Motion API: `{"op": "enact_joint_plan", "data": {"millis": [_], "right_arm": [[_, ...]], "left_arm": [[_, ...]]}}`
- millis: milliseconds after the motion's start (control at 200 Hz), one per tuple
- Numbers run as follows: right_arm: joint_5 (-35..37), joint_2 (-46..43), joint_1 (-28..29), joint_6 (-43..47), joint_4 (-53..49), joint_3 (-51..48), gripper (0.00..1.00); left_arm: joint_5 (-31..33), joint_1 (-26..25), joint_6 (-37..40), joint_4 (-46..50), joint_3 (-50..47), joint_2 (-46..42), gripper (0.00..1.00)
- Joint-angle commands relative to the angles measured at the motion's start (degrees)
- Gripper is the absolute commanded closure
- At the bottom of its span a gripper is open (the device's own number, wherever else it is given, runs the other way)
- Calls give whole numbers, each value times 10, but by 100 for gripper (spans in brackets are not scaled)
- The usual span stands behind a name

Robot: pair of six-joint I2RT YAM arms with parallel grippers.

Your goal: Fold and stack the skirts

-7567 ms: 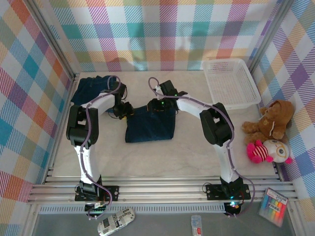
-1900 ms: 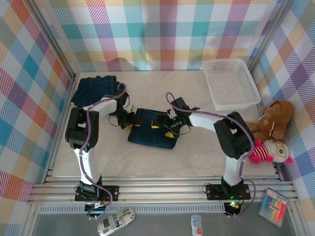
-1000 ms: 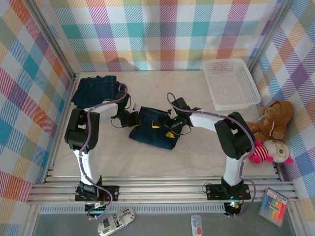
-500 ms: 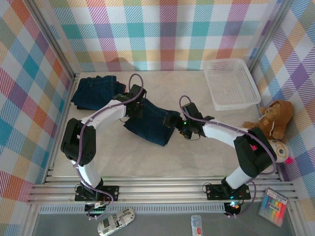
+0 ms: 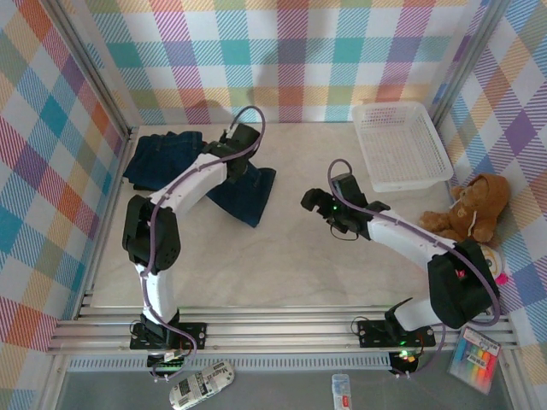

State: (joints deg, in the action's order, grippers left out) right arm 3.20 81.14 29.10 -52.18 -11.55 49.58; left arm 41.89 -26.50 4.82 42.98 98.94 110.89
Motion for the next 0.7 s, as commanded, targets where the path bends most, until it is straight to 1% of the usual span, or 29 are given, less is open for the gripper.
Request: {"op": "enact_joint_plan", "data": {"millis": [0, 110, 245, 335, 400, 540, 625, 695], "right_arm": [[15, -15, -8, 19, -12, -5, 1], [16, -19, -12, 23, -19, -5, 1], [21, -24, -15, 16, -21, -11, 1], [22, -24, -16, 12, -23, -12, 1], [23, -23, -17, 13, -26, -11, 1], [22, -20, -18, 13, -27, -6, 1], [20, -17, -19, 15, -29, -2, 1], [19, -16, -19, 17, -34, 1, 1]], "left_arm": [[4, 34, 80, -28, 71, 6, 100], [-40, 64, 92, -4, 135, 18, 100], [-97, 105, 92, 19, 181, 20, 100], [-145, 133, 76, 50, 222, 26, 100], [-181, 145, 68, 70, 247, 30, 100], [-207, 159, 65, 102, 294, 39, 100], [-250, 187, 48, 124, 325, 46, 100], [-295, 218, 37, 135, 332, 46, 100]]}}
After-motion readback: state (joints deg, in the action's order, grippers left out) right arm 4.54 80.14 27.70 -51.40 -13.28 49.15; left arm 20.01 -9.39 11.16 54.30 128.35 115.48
